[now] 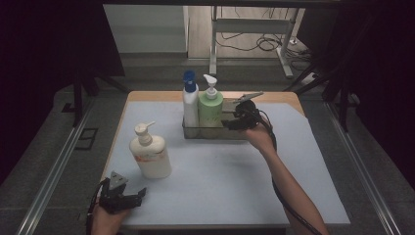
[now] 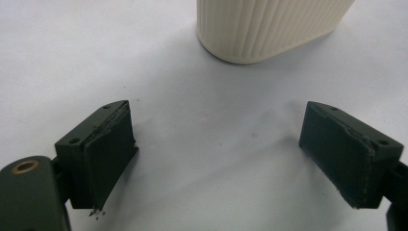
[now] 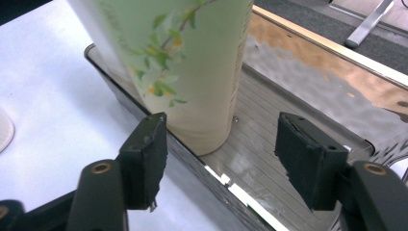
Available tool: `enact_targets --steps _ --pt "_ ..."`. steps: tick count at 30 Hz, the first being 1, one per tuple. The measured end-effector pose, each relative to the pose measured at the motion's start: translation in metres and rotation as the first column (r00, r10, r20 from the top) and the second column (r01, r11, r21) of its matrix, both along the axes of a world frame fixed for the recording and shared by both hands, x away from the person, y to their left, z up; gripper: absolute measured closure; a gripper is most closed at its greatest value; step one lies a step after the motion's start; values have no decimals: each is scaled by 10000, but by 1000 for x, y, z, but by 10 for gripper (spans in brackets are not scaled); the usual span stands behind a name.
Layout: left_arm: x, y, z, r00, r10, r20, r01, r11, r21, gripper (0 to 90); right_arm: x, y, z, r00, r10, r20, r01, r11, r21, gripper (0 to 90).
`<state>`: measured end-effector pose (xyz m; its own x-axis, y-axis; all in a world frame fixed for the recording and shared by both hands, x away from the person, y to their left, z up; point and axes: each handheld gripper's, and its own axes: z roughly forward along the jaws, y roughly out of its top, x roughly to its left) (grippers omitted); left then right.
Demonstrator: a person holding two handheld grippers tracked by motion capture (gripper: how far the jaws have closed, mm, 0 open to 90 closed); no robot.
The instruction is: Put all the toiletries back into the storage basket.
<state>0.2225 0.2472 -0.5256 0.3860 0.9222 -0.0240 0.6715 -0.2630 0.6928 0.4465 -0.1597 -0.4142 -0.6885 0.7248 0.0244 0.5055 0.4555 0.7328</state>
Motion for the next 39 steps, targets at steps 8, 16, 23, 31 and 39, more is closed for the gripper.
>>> enact_targets --steps 8,16,23,31,39 --pt "0 0 0 10000 -9 -1 9 10000 4 117 -14 -4 1 9993 350 140 -347 9991 -230 234" --pt "0 0 0 10000 -6 -7 6 10000 5 117 -30 -12 5 9980 602 203 -597 9980 -215 191" --pt "0 0 0 10000 0 -11 0 10000 5 117 -44 -20 8 9972 709 217 -703 9971 -298 140" --pt "1 0 0 10000 -11 -19 11 10000 1 118 -61 -30 7 9968 787 169 -782 9966 -258 85" --pt "1 0 1 10000 -18 -29 18 10000 0 117 -80 -42 3 9957 899 222 -889 9951 -440 0"
